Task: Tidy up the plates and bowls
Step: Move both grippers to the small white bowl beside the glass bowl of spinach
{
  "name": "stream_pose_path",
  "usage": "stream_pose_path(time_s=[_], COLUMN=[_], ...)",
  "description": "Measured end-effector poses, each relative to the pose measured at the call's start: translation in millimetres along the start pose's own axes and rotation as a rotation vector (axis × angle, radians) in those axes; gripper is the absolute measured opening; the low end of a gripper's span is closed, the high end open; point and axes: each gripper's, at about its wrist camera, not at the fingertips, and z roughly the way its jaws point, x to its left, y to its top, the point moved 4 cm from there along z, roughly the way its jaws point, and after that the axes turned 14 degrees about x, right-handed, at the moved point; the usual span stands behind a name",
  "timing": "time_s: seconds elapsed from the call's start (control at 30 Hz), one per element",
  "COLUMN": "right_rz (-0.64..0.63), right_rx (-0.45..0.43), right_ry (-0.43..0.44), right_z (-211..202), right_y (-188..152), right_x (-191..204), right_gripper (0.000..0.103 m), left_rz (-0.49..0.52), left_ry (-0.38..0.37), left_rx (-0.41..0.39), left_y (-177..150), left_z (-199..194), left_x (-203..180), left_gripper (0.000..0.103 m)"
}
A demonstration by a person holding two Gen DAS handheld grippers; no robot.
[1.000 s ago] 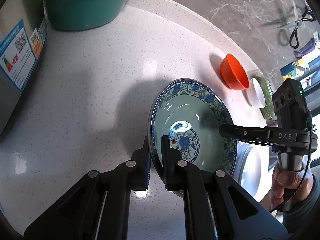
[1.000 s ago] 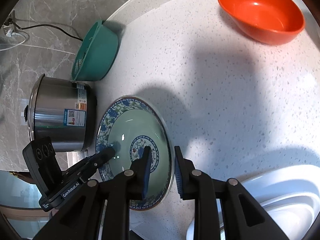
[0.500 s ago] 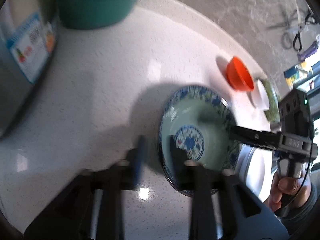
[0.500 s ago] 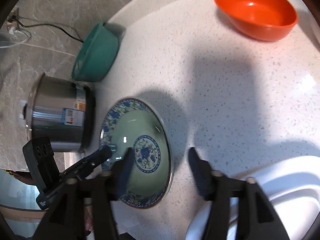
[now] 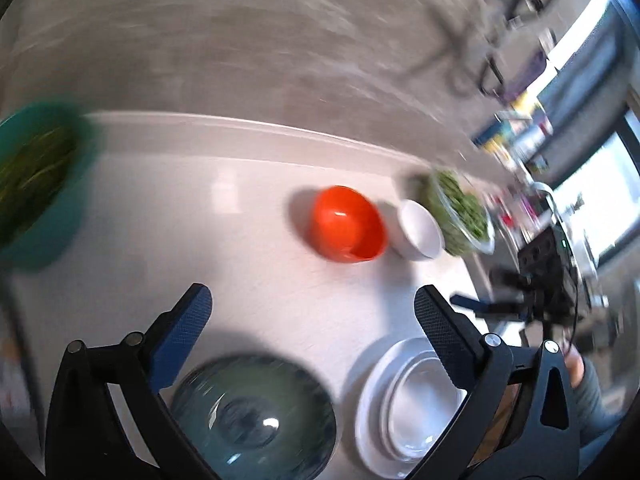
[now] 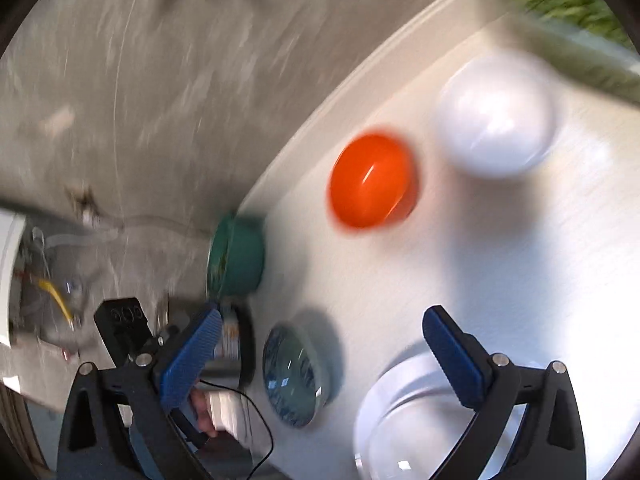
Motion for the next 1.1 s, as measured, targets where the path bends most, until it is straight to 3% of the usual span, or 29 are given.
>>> stream_pose_path(time_s=[0.07, 0.17, 0.27, 0.37, 0.47, 0.53, 0.6, 0.67, 0.73, 0.9, 0.93, 1.0, 1.1], right_rz=[0.019, 0.067, 0.14, 0.157, 0.179, 0.192, 0.205, 0.213, 0.214, 0.24, 0.242, 0.248, 0.25], right_rx=[-0.037, -0.107, -0.147, -0.151, -0.149, -0.141, -0.14, -0.145, -0.142, -0.152, -0.151, -0.148, -0.141], right_ry=[-0.03, -0.115, -0.104, -0.1, -0.1, -0.111, -0.118, -0.128, -0.152, -0.145, -0.143, -0.136, -0.133], right_z=[-19.5, -52.5, -72.0, -76.3, -74.7, -70.7, -69.2, -68.3, -65.3, -60.9, -59.8, -58.8, -56.9], right_y=[10.6, 27.8, 37.5, 42.3, 47.5, 51.3, 50.4, 50.7, 52.5, 59.7, 60.8, 64.4, 67.1], right_x=[-11.5, -40.1, -69.4, -84.3, -96.4, -105.4, -114.5, -120.4, -124.0, -131.6, -132.3, -134.0, -135.0], right_gripper=[0.103, 0.103, 0.1, 0.099, 0.098, 0.095, 0.092, 0.087, 0.084, 0.081, 0.08, 0.078, 0.077], left_rz=[0.052, 0.113, 0.174, 0.153, 0.117, 0.079, 0.141, 0.224, 0.255, 0.346, 0.364, 0.407, 0.444], left_ry=[0.0, 0.075, 0.131, 0.206, 0.222, 0.156, 0.127, 0.159, 0.134, 0.15, 0.151, 0.185, 0.222], left_rx=[0.059, 0.125, 0.134, 0.162, 0.179, 0.194, 0.204, 0.249, 0.314, 0.365, 0.374, 0.389, 0.422], left_y=[28.5, 63.6, 88.5, 111.1, 124.9, 129.7, 131.4, 130.9, 133.0, 154.7, 159.0, 166.9, 173.2], left_z=[21.3, 51.6, 73.7, 102.6, 122.1, 132.1, 138.5, 157.7, 181.9, 227.6, 233.6, 245.5, 263.7], left_x=[-20.5, -45.3, -69.1, -62.5, -47.0, -42.6, -56.0, -81.1, -101.6, -137.7, -141.4, -148.9, -154.4], left_gripper=[0.103, 0.103, 0.103, 0.102, 0.101, 0.101, 0.101, 0.101, 0.101, 0.1, 0.098, 0.081, 0.08])
